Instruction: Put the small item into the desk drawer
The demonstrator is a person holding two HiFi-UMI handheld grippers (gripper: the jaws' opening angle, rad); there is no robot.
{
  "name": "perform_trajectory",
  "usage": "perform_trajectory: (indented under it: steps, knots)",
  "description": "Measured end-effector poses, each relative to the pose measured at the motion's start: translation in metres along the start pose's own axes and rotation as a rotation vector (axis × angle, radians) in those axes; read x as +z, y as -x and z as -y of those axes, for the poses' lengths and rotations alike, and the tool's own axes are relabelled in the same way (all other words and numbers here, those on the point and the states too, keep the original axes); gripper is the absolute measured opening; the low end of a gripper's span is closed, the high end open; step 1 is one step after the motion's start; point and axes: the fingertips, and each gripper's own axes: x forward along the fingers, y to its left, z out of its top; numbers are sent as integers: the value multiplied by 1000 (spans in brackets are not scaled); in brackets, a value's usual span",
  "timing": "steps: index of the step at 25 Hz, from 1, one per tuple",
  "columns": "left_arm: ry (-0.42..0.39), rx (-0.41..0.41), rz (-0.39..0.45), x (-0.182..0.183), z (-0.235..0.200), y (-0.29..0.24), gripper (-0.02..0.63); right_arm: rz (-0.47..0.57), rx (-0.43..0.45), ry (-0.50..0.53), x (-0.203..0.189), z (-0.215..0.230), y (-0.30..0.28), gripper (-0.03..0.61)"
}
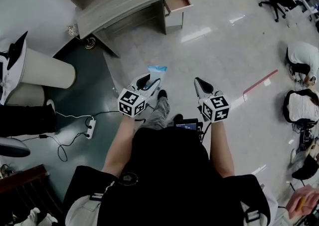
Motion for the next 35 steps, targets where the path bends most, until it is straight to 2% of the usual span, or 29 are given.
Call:
perform_trajectory:
  steps: [11,23,35]
  knots:
    - [-31,-86,-6,24,-19,-47,156,-14,-51,-11,21,31,-22,3]
    - [-38,-130,9,62,-89,-95,156,-20,-73,7,66,57,-89,3]
    - [-49,-203,20,90,-142,-136,156,-22,-134,-3,99,76,-140,3]
